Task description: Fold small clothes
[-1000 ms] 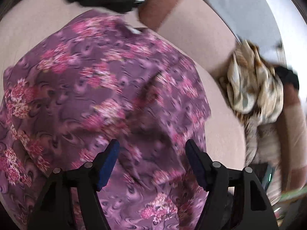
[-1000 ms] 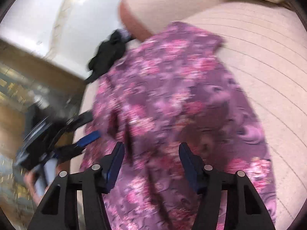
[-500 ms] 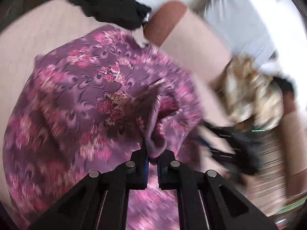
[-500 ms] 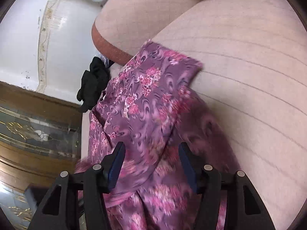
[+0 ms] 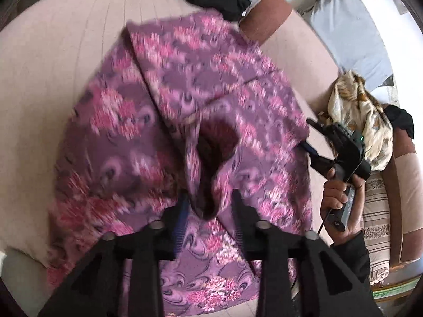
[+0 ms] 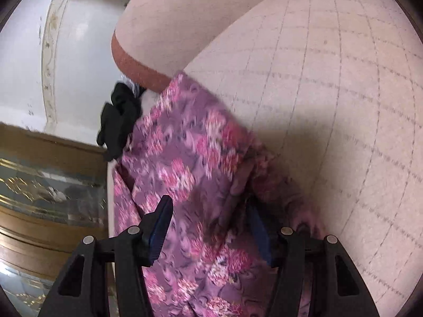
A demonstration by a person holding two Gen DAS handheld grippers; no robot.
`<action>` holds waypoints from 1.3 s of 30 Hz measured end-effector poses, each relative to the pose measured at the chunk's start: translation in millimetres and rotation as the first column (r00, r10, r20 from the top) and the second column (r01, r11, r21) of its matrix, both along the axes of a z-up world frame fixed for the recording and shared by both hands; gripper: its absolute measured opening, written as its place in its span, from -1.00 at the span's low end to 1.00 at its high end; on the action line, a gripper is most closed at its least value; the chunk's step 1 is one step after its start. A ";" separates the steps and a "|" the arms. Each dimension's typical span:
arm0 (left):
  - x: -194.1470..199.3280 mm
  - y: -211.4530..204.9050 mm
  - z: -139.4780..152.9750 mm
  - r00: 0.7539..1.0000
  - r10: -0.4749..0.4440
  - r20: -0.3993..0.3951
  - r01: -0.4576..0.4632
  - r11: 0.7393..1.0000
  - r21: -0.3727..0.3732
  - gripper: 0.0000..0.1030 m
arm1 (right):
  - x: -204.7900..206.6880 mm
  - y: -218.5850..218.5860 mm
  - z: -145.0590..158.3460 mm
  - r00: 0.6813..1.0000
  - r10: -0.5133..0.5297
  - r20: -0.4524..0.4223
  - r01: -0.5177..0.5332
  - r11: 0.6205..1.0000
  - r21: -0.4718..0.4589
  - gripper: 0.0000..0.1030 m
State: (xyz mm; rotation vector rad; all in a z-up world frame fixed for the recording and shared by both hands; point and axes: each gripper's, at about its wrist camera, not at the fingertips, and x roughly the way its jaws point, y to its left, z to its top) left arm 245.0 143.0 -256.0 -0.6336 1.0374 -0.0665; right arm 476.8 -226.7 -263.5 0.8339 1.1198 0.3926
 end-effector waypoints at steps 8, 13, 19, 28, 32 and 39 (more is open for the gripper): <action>62.0 71.5 66.0 0.986 0.118 0.120 -0.141 0.969 0.205 0.54 | 8.5 -23.9 45.7 0.991 0.025 0.134 -0.011 0.994 -0.105 0.31; 181.2 82.7 51.2 0.998 0.053 0.032 -0.060 0.959 0.279 0.54 | 44.6 -14.3 70.0 0.977 0.138 0.161 -0.112 0.980 -0.162 0.53; 285.9 75.4 16.9 0.999 0.027 -0.028 -0.017 0.950 0.312 0.54 | 133.8 14.9 60.5 0.971 0.222 0.090 -0.201 0.959 -0.198 0.49; 325.8 97.9 -15.1 0.990 0.088 -0.110 -0.061 0.971 0.230 -0.91 | 202.4 62.9 7.4 0.967 0.254 -0.026 -0.245 0.895 -0.372 -0.91; 319.1 120.5 15.6 0.994 0.108 -0.024 -0.105 0.989 0.101 -0.92 | 186.8 29.4 29.2 0.977 0.211 0.044 -0.185 0.927 -0.326 -0.98; 354.4 94.3 56.5 0.996 0.051 0.071 -0.059 0.992 0.114 -0.92 | 150.0 -50.2 105.0 0.972 0.044 0.232 0.048 0.925 -0.376 -1.00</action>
